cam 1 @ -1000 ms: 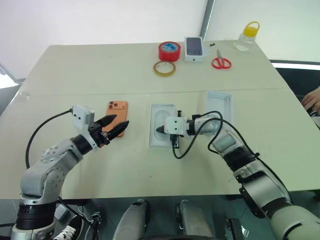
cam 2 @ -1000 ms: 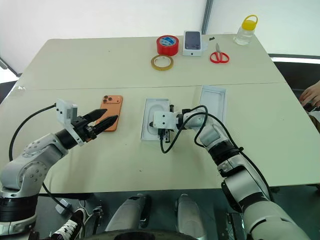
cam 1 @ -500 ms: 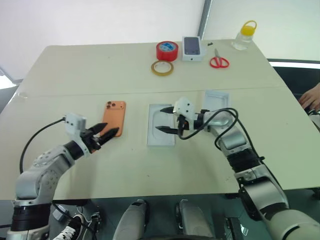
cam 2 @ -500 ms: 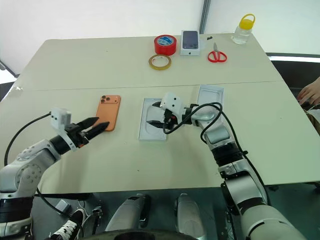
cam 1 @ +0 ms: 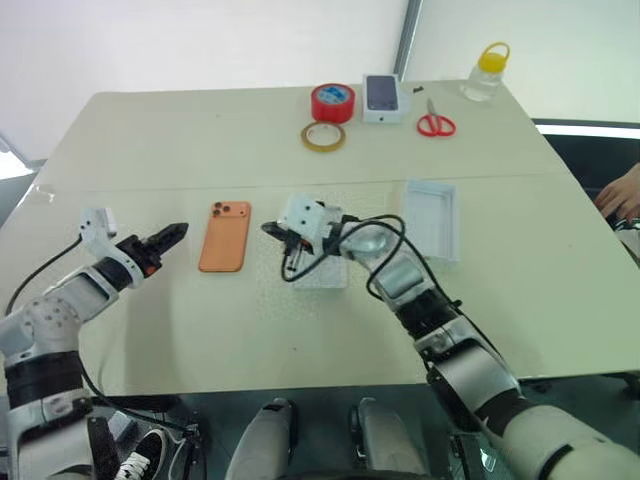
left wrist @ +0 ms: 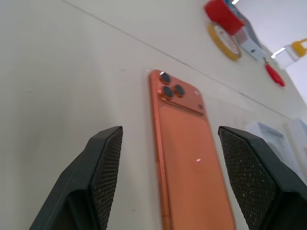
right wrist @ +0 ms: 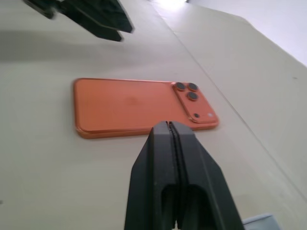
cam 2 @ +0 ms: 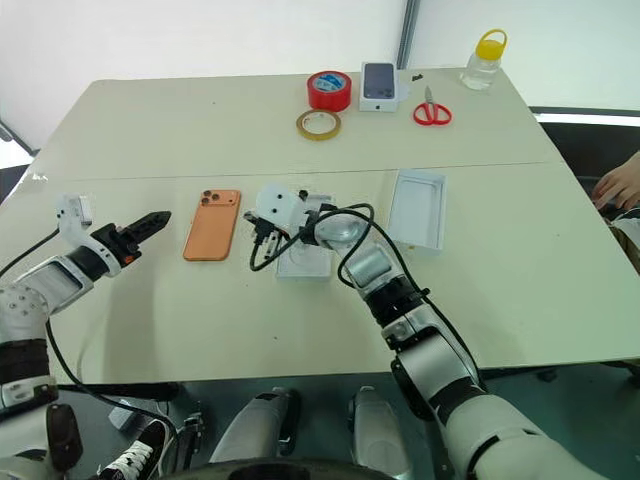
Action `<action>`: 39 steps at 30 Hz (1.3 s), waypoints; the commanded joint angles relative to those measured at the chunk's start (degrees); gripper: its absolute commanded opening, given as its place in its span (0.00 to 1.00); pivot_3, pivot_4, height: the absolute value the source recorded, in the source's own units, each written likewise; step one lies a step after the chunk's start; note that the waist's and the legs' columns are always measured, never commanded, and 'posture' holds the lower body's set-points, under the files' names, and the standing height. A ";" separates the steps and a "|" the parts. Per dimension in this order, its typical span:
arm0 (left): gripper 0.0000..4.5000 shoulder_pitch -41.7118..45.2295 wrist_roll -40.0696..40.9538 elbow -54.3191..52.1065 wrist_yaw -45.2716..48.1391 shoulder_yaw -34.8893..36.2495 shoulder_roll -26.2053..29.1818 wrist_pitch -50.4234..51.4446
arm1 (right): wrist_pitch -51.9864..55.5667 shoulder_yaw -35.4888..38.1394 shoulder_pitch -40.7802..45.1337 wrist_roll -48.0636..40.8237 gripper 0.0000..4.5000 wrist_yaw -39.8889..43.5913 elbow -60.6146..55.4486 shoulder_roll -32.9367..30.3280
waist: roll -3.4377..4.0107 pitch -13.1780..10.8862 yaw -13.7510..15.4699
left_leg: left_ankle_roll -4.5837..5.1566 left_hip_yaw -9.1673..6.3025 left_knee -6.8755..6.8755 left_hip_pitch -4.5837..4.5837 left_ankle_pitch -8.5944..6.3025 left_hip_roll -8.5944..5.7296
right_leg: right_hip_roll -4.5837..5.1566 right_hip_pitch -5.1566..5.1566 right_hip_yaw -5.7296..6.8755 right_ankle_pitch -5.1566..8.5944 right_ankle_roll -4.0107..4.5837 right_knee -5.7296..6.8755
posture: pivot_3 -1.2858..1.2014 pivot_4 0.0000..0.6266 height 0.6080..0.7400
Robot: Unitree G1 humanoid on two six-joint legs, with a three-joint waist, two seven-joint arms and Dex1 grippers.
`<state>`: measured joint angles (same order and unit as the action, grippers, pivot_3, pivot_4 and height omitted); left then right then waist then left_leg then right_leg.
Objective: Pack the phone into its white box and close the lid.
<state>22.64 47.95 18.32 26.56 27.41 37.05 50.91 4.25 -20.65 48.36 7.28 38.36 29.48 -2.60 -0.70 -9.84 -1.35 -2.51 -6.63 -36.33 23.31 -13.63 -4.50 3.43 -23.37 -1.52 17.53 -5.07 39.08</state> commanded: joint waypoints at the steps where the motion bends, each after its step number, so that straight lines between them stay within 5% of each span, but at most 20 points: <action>1: 0.75 3.67 -0.87 3.05 2.49 -1.08 1.16 1.88 | -1.64 -1.36 3.85 3.06 0.00 -4.92 2.77 3.29 | -0.01 0.01 -0.11 | -0.05 -0.01 0.07 0.00 0.08 0.00 | -0.01 -0.04 0.00 -0.02 0.04 0.00 | 0.52 0.24 1.00; 14: 0.75 6.76 -6.95 9.44 11.56 -11.02 2.37 10.02 | 6.47 -6.35 10.08 7.54 0.00 2.29 16.59 7.57 | -0.15 0.10 -1.75 | -0.15 -0.04 0.15 -0.01 0.17 0.01 | -0.02 -0.11 -0.02 -0.04 0.06 0.14 | 0.52 0.24 1.00; 23: 0.75 9.64 -10.51 13.17 15.98 -14.81 -0.11 12.99 | 6.65 -5.50 11.70 8.20 0.00 -0.64 18.95 9.76 | -0.14 0.13 -1.19 | -0.15 -0.04 0.14 -0.06 0.17 0.01 | -0.01 -0.06 -0.02 -0.04 0.06 0.13 | 0.52 0.24 1.00; 39: 0.75 16.13 -13.39 17.79 16.76 -13.21 -7.00 16.21 | 4.54 -5.73 11.22 9.44 0.00 -0.80 19.99 8.50 | -0.13 0.30 -0.35 | -0.12 -0.07 0.12 -0.21 0.15 -0.07 | 0.06 0.02 0.04 -0.03 0.05 0.06 | 0.52 0.24 1.00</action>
<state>39.74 35.50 33.74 43.56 16.61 31.85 64.91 9.62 -26.52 59.11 16.69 37.51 50.39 5.56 -0.83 -9.54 -1.70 -2.63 -6.71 -36.21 23.10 -13.48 -4.57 3.48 -23.35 -1.49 17.50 -5.01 39.14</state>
